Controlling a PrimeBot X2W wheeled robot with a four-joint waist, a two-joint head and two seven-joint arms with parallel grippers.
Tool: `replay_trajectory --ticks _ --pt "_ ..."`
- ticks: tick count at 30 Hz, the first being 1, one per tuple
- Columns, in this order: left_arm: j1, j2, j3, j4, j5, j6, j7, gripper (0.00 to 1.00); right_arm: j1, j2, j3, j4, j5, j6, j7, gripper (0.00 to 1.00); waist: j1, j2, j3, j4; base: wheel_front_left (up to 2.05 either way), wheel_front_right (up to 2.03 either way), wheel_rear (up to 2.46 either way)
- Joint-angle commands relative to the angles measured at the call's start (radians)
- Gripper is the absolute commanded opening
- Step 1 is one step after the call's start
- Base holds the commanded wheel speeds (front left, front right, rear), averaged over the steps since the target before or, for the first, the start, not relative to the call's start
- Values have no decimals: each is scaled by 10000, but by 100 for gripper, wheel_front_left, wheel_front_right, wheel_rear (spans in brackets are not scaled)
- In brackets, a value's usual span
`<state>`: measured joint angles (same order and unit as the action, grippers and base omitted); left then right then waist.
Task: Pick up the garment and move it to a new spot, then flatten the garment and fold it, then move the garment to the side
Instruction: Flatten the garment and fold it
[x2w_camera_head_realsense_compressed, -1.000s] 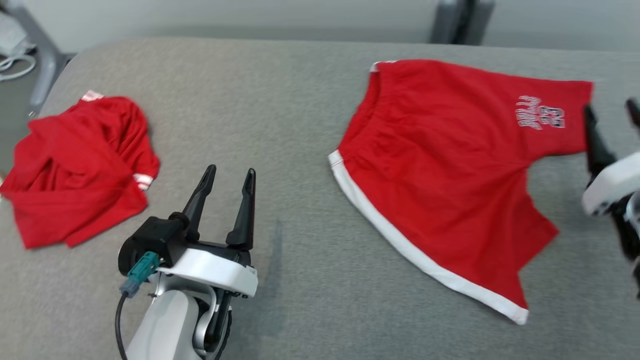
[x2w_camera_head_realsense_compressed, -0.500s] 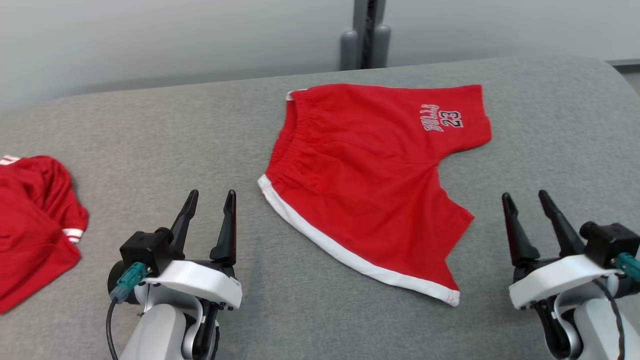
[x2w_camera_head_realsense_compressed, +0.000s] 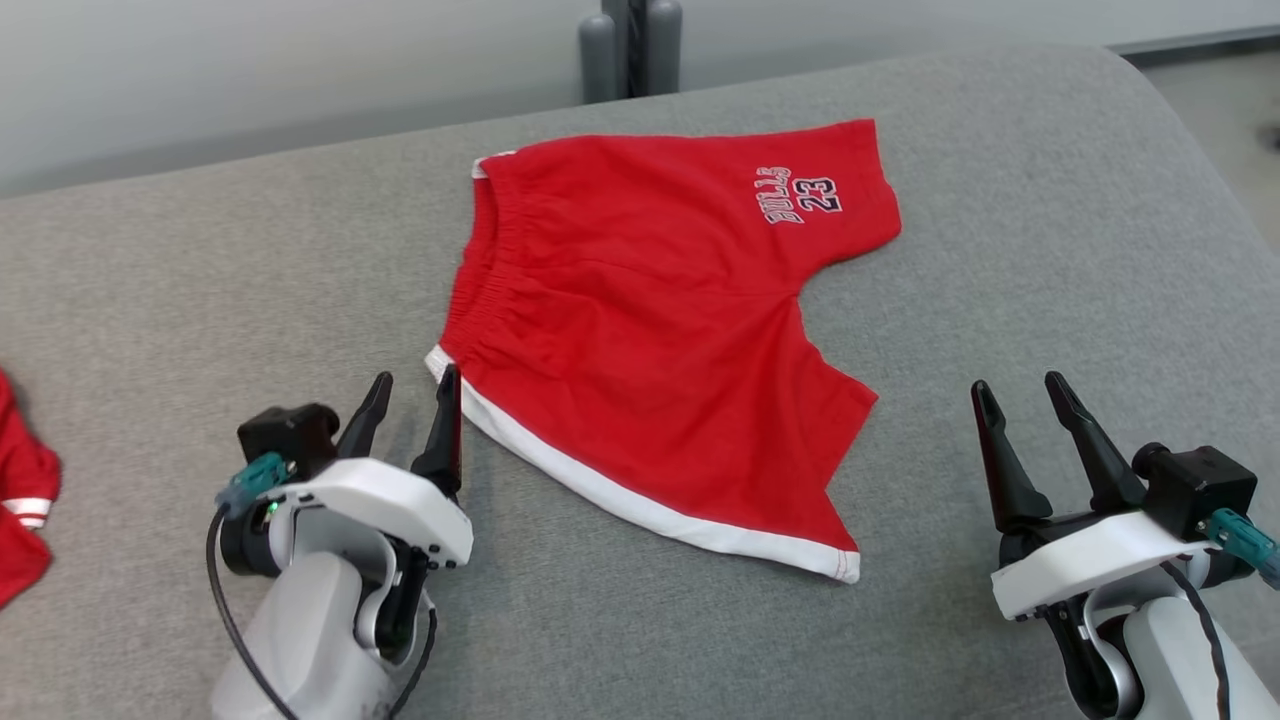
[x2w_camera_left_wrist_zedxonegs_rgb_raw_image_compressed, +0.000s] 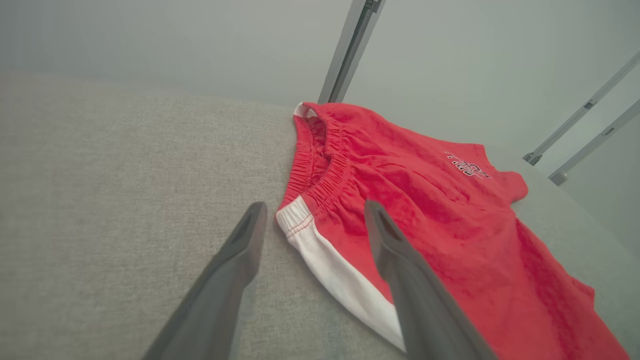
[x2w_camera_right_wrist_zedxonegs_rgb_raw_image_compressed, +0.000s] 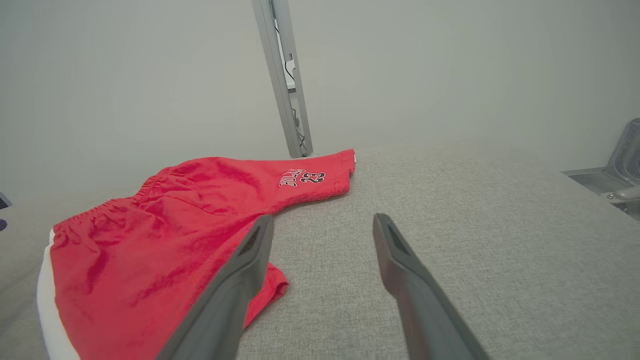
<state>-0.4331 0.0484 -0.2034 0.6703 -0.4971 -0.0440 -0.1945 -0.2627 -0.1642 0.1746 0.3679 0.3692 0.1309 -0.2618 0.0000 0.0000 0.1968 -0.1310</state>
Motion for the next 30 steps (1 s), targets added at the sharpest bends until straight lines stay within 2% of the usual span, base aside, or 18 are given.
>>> replay_trajectory --ticks 1,12,16,17,18,24,30 --pt "-340 45 -10 204 49 55 67 100 -7 -7 23 -90 -1 -3 -45 100 0 0 198 -199 0 0 0" --pt "-1737 294 338 2105 -189 708 574 100 -83 165 77 -478 117 -1 -46 100 0 0 761 -824 0 0 0" --pt "-1940 313 277 2596 -232 678 707 100 8 188 42 -528 88 -3 -46 100 0 0 797 -862 0 0 0" --pt "-1953 302 257 2684 -245 640 697 47 32 188 22 -530 75 -3 -46 100 0 0 795 -849 0 0 0" --pt "-1962 288 249 2762 -271 601 667 0 57 191 11 -525 62 -1 -46 100 0 0 786 -828 0 0 0" --pt "-2043 217 211 2963 -505 248 339 0 158 133 353 -356 158 -3 -46 100 0 0 591 -499 0 0 0" --pt "-1934 124 58 2969 -745 -80 137 0 435 232 1509 -167 1557 -3 751 100 0 0 414 -130 0 0 0"
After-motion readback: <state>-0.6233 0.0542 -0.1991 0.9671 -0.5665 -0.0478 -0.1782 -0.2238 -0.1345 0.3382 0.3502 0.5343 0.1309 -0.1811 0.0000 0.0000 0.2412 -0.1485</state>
